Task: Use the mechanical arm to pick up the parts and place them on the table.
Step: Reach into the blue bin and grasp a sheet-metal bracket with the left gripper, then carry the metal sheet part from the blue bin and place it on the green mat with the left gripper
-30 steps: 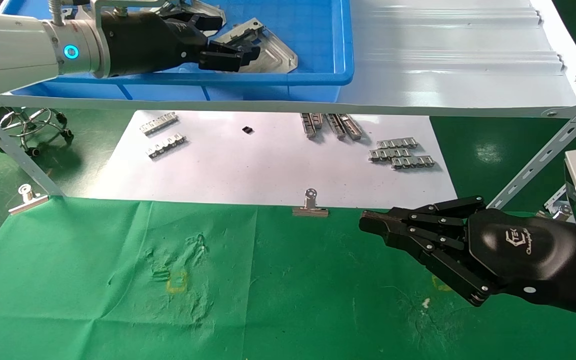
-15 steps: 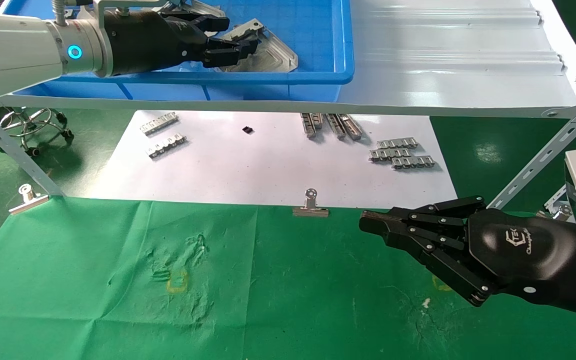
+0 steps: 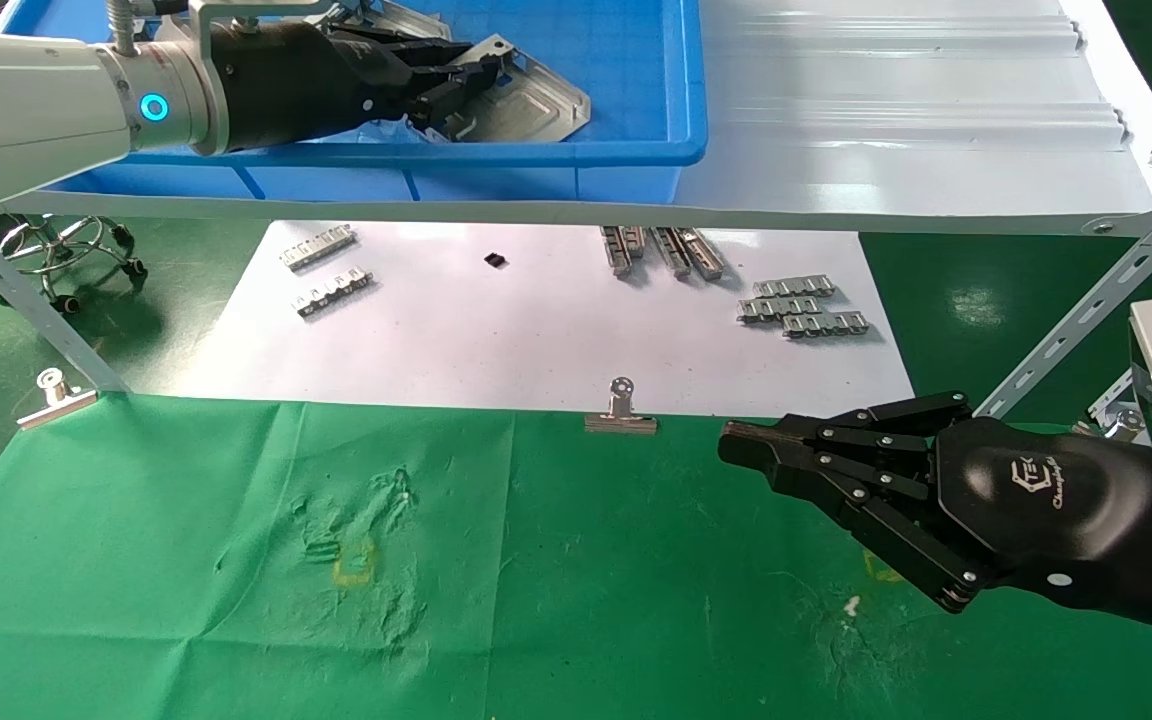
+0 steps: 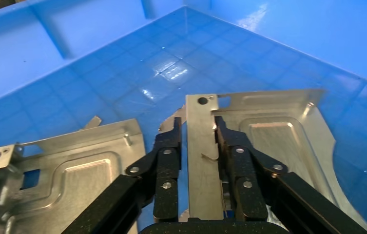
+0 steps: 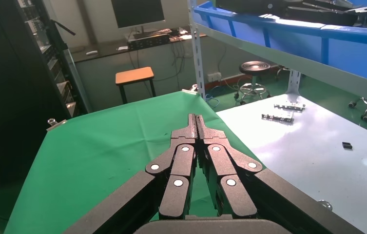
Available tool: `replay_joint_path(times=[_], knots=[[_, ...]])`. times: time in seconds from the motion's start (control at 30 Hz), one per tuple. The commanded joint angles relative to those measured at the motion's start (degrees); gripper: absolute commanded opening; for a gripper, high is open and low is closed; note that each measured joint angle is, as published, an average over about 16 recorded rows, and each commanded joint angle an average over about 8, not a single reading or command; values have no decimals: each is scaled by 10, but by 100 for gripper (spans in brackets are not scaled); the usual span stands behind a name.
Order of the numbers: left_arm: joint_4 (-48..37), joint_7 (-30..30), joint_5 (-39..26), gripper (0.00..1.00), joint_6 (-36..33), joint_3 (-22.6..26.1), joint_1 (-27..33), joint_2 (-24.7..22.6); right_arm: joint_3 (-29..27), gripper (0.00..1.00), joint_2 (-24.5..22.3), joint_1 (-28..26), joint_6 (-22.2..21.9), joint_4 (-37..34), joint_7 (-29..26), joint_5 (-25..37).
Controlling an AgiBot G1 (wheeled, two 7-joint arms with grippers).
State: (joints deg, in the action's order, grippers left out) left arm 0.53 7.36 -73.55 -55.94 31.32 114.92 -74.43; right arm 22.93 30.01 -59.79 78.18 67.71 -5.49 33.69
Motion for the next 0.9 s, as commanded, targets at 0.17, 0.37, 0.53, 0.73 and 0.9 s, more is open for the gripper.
replay_joint_path(times=[0.17,0.37,0.53,0.73,0.9], knots=[[0,3,5,0,3,-3,2,3,0,0,0,0,0,0,0,0],[0,2,16,0,6,-12,8,7,0,0,0,0,0,0,0,0],[2,-2,36,0,-8,-25,16,20,0,0,0,0,0,0,0,0],[6,-2,57,0,-48,-39,23,47,0,0,0,0,0,0,0,0],[11,7,63,0,-102,-43,25,70,0,0,0,0,0,0,0,0]])
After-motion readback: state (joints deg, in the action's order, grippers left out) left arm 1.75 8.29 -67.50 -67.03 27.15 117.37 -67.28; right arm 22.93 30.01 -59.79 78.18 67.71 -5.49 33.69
